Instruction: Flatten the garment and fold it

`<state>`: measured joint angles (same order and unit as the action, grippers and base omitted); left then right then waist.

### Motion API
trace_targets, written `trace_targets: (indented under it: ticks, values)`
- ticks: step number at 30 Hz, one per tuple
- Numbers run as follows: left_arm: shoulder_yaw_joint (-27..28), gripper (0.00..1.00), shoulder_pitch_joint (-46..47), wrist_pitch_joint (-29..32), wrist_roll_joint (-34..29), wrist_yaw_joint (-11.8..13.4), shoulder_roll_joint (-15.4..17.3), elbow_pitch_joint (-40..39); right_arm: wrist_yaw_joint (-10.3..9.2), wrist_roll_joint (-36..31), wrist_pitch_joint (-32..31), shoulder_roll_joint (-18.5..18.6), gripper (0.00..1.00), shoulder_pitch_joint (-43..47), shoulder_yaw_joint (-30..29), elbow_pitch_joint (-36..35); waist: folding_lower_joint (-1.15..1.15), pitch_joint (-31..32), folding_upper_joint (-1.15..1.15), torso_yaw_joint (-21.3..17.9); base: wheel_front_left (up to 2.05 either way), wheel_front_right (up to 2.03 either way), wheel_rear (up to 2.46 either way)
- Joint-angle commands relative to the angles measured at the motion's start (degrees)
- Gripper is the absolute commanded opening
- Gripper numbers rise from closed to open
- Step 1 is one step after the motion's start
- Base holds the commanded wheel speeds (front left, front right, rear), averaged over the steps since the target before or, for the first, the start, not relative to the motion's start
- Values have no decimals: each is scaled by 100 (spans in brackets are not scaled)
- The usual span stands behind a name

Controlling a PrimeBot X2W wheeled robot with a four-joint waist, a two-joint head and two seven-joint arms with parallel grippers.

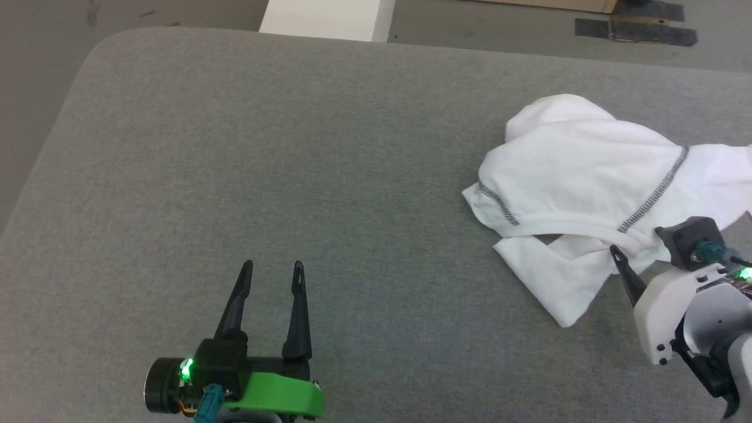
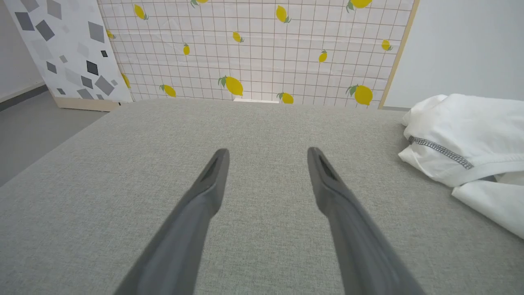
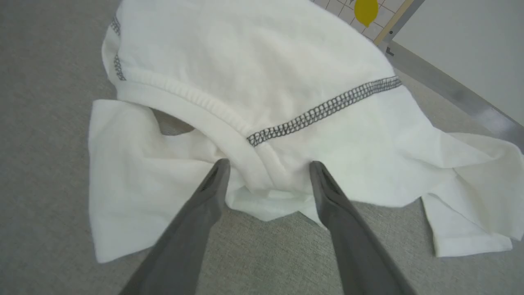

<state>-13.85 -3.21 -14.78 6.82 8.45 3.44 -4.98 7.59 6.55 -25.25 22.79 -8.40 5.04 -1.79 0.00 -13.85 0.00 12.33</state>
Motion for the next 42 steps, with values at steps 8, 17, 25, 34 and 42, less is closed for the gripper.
trace_targets:
  ticks: [8, 17, 25, 34, 42]
  values:
    - [-35, 100, 130, -22, 106, 47, -46, -18, -10, -217, -23, 269, 17, -490, 248, 461, 0, -170, 0, 324, 0, 0, 0]
    - [72, 100, 51, -22, 76, 89, -52, -40, -10, -12, 226, 140, 0, -731, -72, 26, 0, -5, 0, -36, 0, 0, 0]
    - [130, 100, 28, -22, 35, 7, -53, -10, -10, 202, -162, 66, 0, 150, -1693, -944, 0, 126, 0, -498, 0, 0, 0]
    - [118, 100, -13, -22, 31, -80, -55, 102, -10, 323, -965, -424, 0, 2289, -2914, -920, 0, 160, 0, -630, 0, 0, 0]
    - [117, 100, -54, -22, -24, -190, -35, 229, -10, -194, -133, -848, 100, 2059, -2844, -381, 0, 339, 0, -659, 0, 0, 0]
